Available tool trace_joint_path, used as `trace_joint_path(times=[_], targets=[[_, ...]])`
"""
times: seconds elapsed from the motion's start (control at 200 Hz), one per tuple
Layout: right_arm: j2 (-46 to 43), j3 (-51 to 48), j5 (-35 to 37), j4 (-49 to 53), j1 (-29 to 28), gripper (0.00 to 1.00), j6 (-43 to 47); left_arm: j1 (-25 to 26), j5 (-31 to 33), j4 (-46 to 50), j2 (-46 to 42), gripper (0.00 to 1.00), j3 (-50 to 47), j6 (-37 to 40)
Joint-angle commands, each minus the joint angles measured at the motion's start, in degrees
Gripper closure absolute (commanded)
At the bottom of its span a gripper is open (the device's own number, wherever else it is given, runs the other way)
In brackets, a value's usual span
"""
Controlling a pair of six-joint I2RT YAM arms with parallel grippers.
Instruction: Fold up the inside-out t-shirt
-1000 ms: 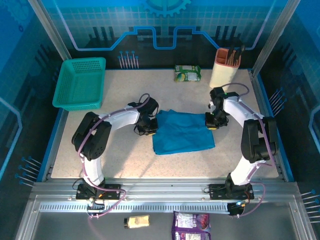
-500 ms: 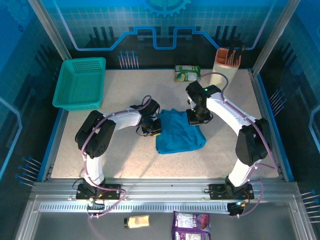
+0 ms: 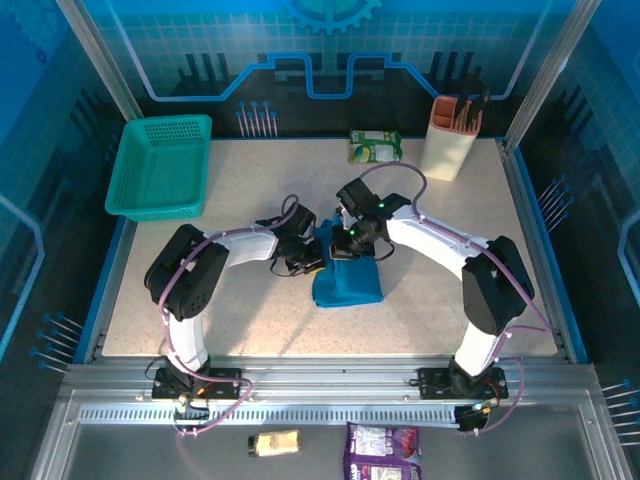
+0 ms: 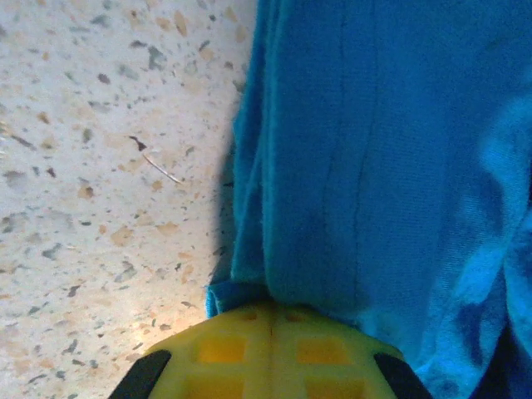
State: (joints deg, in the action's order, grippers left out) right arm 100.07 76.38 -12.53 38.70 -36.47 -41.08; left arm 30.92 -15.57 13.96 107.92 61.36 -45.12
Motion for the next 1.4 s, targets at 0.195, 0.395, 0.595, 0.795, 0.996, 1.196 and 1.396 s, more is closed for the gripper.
trace_joint_path(times=[0.195, 0.395, 0.595, 0.795, 0.996, 1.196, 1.396], targets=[[6.8, -3.2, -11.6, -19.8, -0.6, 1.00, -12.0, 0.4, 0.6, 0.2, -0.1, 1.00, -7.0, -2.6], [6.9, -6.0, -14.0, -22.9, -0.1, 1.00, -13.9, -0.1, 3.2, -0.9, -4.8, 0.98, -10.2, -4.2], [5.5, -7.4, -14.0, -21.6, 1.5, 1.00, -12.7, -1.4, 7.6, 2.7, -13.6, 0.87, -12.4, -5.0], [4.3, -7.3, -14.1, -19.5, 2.6, 1.00, -11.2, -1.5, 7.0, 5.2, -12.0, 0.90, -12.6, -4.9], [2.7, -5.4, -16.8, -15.7, 2.5, 1.00, -9.8, -1.4, 0.3, -2.3, -8.3, 1.00, -14.1, -6.2], [3.9, -6.7, -22.7, -23.8, 0.5, 1.00, -16.2, -1.4, -1.5, -5.8, -7.7, 1.00, -15.9, -7.4], [8.0, -9.5, -24.3, -35.0, 0.5, 1.00, -23.3, -1.4, -1.5, -6.9, -8.0, 1.00, -17.0, -7.9]])
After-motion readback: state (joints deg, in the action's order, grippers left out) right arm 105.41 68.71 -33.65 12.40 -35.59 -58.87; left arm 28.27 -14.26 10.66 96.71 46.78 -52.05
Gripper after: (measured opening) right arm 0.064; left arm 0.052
